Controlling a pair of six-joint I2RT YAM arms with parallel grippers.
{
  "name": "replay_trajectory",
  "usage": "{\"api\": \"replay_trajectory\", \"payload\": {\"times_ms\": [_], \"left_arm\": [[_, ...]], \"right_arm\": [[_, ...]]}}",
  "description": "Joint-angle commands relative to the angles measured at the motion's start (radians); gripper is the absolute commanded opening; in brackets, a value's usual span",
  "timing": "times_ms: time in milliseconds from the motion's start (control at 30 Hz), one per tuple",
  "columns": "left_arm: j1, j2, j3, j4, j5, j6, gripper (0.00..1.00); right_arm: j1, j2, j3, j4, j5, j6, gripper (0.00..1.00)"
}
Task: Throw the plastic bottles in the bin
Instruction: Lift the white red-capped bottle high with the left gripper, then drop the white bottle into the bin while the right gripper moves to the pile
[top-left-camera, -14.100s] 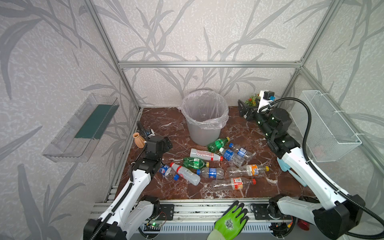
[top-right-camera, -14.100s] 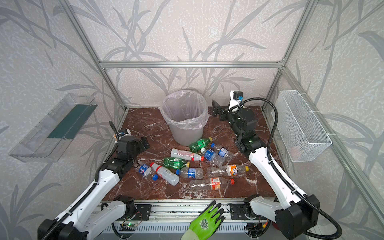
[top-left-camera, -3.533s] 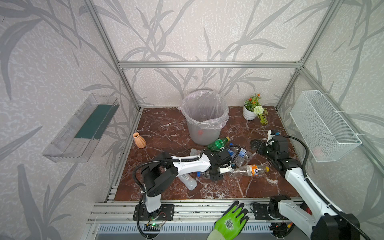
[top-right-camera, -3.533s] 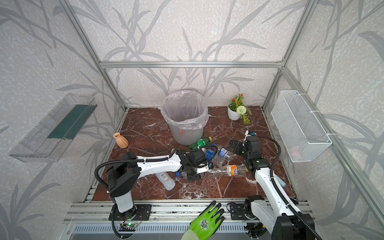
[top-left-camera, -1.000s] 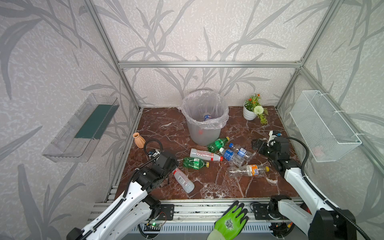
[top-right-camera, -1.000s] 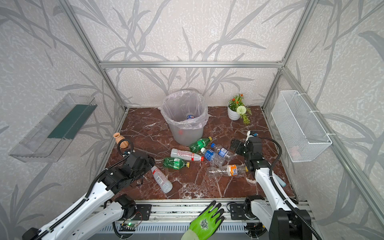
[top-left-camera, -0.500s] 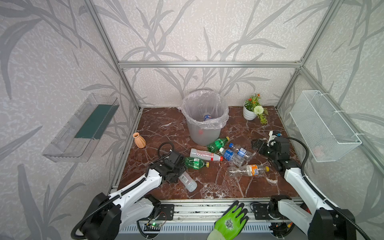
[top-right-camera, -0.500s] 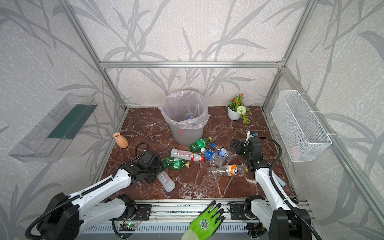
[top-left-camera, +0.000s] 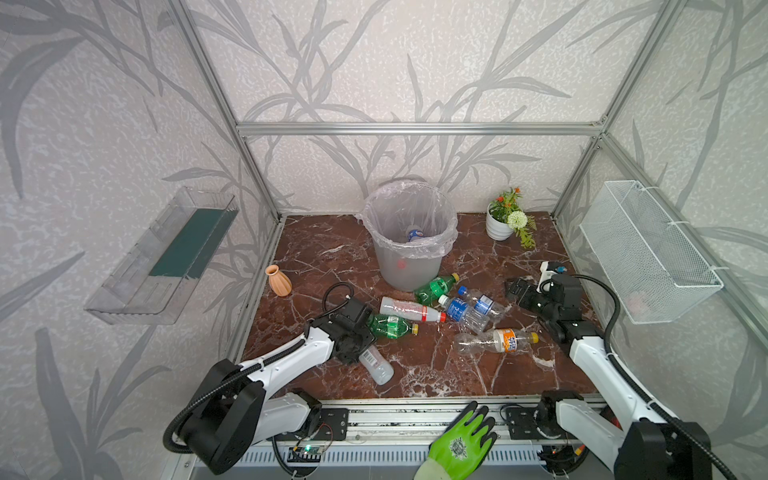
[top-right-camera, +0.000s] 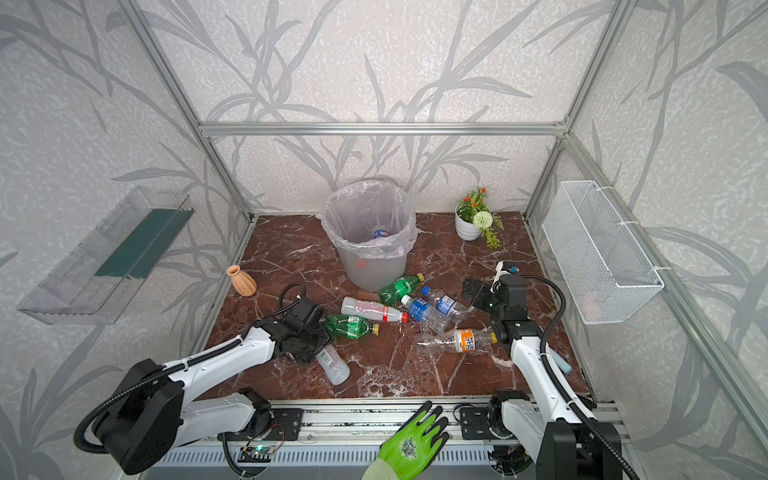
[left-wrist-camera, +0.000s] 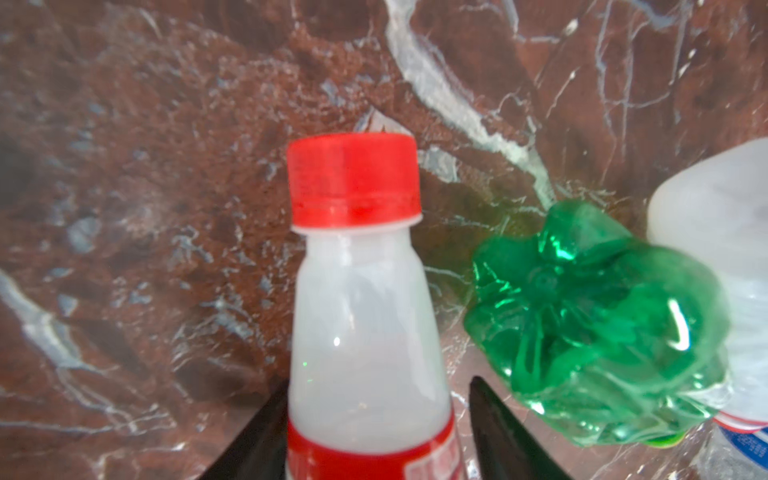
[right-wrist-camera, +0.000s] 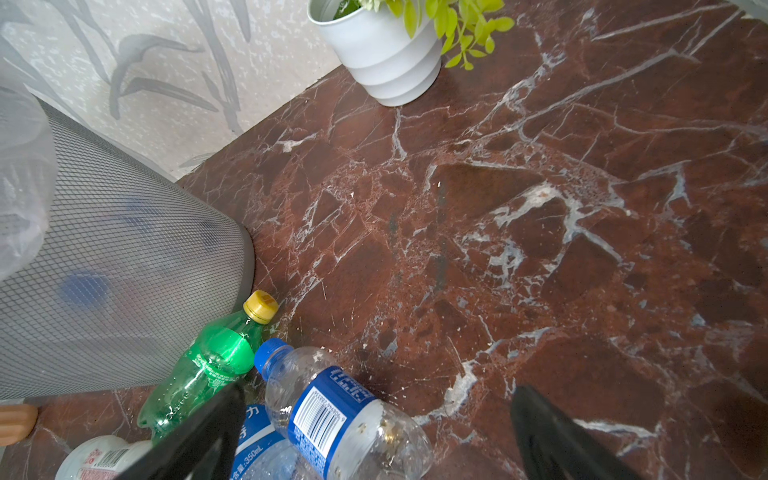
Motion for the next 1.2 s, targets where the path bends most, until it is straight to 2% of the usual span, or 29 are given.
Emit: {"api": "replay_trajectory", "payload": {"times_ms": [0,67,133,300,400,500,600,667,767,900,1000,1067,1167], "left_arm": [[0.011,0.023,0.0,0.016,0.021,0.007,0.55],[0.02,0.016,-0.003,0.016,0.025,0.01,0.47],[0.021,-0.01,0.005,-0.003,0.017,0.016,0.43],[0.023,-0.137,0.072,-0.103,-0.058,0.047,0.42],[0.027,-0.238,0.15,-0.168,-0.154,0.101,0.42],[0.033,-0.325,0.272,-0.213,-0.3,0.222,0.42],[0.036,-0.383,0.413,-0.193,-0.481,0.406,0.43],[0.037,-0.406,0.491,-0.104,-0.592,0.554,0.44],[0.037,-0.426,0.557,0.137,-0.673,0.771,0.45],[0.038,-0.386,0.638,0.407,-0.617,0.978,0.45],[0.038,-0.294,0.699,0.536,-0.539,1.05,0.45],[0.038,-0.198,0.764,0.564,-0.463,1.055,0.45],[0.038,-0.013,0.914,0.476,-0.33,1.04,0.45]], "right_arm": [[-0.005,-0.004,0.001,-0.001,-0.011,-0.007,0.99],[-0.005,-0.004,0.004,-0.004,-0.013,-0.009,0.99],[-0.006,-0.006,0.006,-0.006,-0.012,-0.01,0.99],[-0.006,-0.006,0.006,-0.006,-0.009,-0.006,0.99],[-0.006,-0.002,0.009,0.0,-0.011,0.001,0.99],[-0.006,-0.001,0.013,0.003,-0.012,0.005,0.99],[-0.006,-0.002,0.016,0.004,-0.009,0.006,0.99],[-0.006,-0.003,0.017,0.008,-0.008,0.011,0.99],[-0.006,-0.004,0.022,0.01,-0.012,0.017,1.0],[-0.006,-0.017,0.032,-0.002,-0.011,0.017,1.0],[-0.007,-0.036,0.032,-0.016,-0.007,0.018,1.0],[-0.006,-0.051,0.035,-0.028,-0.005,0.017,1.0],[-0.006,-0.07,0.033,-0.048,0.0,0.013,1.0]]}}
